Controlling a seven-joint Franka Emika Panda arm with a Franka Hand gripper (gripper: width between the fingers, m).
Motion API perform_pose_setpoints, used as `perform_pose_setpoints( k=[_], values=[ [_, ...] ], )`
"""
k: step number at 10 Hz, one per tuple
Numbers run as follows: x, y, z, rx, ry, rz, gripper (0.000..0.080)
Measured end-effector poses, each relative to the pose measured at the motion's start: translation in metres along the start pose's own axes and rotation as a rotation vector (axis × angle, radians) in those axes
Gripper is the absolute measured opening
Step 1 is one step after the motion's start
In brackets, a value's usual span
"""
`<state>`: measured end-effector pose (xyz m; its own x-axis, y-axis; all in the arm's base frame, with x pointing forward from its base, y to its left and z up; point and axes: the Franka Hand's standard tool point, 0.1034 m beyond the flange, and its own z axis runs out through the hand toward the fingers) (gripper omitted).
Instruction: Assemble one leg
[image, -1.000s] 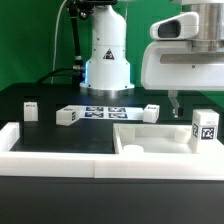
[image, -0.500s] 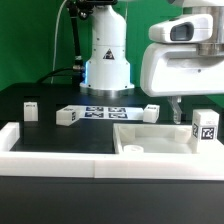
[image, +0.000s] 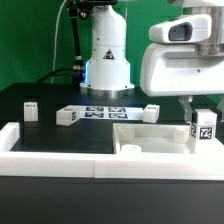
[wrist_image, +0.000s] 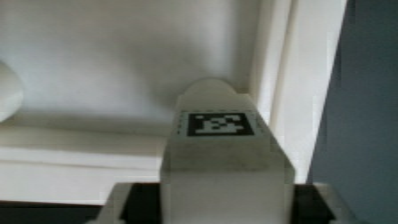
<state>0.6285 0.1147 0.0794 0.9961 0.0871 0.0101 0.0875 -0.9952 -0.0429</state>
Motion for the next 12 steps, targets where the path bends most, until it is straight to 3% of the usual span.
perform_pose_setpoints(
  k=[6, 12],
  values=[
    [0.0001, 0.0010, 0.0013, 0.044, -0.001, 0.551, 0.0291],
    [-0.0011, 0.0010, 0.0018, 0.039, -0.009, 1.180, 0.0292]
  ],
)
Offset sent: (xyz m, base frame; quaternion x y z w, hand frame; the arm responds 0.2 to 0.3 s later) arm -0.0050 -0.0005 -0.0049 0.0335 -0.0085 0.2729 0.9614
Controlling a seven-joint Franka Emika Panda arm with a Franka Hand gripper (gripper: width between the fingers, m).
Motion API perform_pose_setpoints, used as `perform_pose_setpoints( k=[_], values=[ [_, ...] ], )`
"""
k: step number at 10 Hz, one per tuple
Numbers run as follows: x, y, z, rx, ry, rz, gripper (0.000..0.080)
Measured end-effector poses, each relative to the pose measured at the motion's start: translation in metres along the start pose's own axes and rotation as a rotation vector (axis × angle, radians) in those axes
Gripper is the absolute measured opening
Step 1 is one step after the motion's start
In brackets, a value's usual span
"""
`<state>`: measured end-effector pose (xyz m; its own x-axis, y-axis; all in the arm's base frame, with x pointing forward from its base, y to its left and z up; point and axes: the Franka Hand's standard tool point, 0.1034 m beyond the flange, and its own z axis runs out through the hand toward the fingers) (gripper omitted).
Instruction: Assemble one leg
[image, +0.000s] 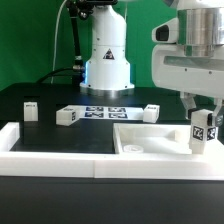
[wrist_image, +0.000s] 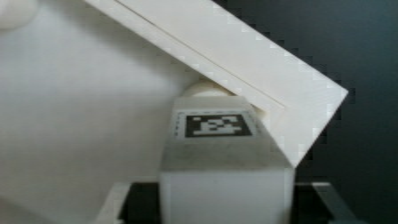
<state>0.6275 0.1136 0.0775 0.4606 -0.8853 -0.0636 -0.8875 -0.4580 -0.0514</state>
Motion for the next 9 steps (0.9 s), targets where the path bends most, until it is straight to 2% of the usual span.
perform_pose_setpoints(
  k=[3, 6, 8, 9],
  values=[
    [-0.0012, 0.0004, 0.0000, -0.003, 0.004, 0.319, 0.0292],
    [0.0004, 0.0010, -0.0002, 0.003, -0.023, 0.477, 0.0292],
    [0.0000, 0.0007, 0.0002, 0.004, -0.023, 0.492, 0.0292],
    [-0.0003, 0.0007, 0.0004, 0.004, -0.023, 0.490, 0.0507]
  ],
)
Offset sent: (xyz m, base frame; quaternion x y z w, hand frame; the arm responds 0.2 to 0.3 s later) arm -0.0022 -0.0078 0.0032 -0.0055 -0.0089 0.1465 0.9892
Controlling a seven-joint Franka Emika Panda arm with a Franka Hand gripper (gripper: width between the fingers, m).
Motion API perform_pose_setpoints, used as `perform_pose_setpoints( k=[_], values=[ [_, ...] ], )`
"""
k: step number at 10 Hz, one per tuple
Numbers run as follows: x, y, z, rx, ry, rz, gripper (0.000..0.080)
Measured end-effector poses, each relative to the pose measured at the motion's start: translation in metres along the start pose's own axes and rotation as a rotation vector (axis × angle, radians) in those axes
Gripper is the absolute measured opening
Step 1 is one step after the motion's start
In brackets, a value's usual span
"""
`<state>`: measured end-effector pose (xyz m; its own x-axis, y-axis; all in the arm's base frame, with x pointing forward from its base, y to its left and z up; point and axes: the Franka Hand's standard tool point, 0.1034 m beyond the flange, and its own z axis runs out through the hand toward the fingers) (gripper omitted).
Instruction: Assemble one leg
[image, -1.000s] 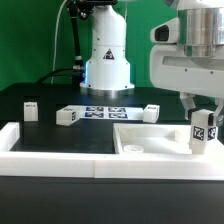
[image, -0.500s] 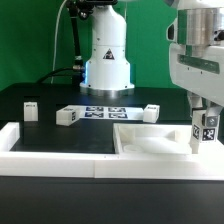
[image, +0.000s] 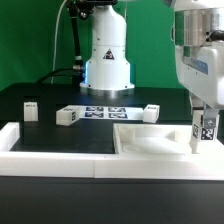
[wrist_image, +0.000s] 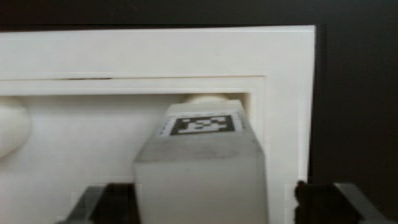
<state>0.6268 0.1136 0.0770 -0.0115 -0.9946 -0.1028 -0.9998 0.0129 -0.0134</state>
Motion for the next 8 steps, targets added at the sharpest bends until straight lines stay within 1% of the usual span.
perform_pose_setpoints(
  k=[1, 2, 3, 5, 6, 7, 8],
  values=[
    [0.0005, -0.0002, 0.0001, 0.000, 0.000, -0.040, 0.0607],
    [0.0017, -0.0004, 0.0002, 0.000, 0.000, -0.078, 0.0607],
    [0.0010, 0.0001, 0.0012, -0.002, 0.001, -0.158, 0.0636],
    [0.0000, -0.0001, 0.0008, -0.006, 0.003, -0.346, 0.0647],
    [-0.0025, 0.0003, -0.0002, -0.015, -0.001, -0.427, 0.0647],
    [-0.0037, 0.0000, -0.0007, -0.016, 0.000, -0.501, 0.0649],
    [-0.0031, 0.0009, -0.0005, -0.027, 0.005, -0.624, 0.0649]
  ],
)
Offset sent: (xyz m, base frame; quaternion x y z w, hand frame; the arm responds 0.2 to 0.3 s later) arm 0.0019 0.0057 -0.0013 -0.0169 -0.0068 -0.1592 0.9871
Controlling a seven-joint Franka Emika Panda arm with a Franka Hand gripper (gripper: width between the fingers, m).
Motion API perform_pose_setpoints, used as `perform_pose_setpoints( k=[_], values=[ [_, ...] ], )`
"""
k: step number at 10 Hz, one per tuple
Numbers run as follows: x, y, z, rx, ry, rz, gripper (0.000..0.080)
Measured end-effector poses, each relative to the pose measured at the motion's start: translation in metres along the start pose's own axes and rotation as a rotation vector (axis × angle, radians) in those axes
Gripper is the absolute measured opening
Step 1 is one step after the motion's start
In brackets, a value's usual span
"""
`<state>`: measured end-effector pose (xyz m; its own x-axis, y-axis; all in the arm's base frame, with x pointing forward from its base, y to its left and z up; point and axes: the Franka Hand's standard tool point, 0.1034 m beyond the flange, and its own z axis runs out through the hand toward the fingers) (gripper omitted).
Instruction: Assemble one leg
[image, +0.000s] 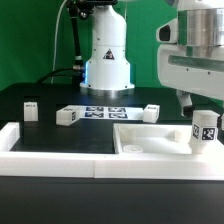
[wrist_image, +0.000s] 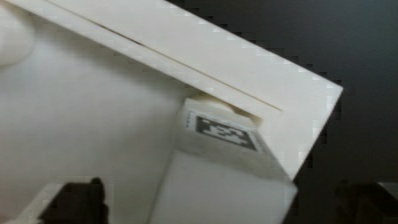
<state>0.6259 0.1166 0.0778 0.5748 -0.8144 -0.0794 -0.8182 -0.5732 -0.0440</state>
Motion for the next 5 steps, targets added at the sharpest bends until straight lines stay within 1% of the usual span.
perform_pose_setpoints(
  k=[1, 3, 4, 5],
  values=[
    [0.0006, 0.0011, 0.0013, -0.004, -0.001, -0.113, 0.0649],
    [0.0004, 0.0021, 0.0023, -0.032, 0.002, -0.317, 0.0649],
    [-0.0010, 0.0013, 0.0025, -0.054, 0.014, -0.441, 0.0649],
    [-0.0040, -0.0005, 0.0030, -0.070, 0.025, -0.537, 0.0649]
  ],
)
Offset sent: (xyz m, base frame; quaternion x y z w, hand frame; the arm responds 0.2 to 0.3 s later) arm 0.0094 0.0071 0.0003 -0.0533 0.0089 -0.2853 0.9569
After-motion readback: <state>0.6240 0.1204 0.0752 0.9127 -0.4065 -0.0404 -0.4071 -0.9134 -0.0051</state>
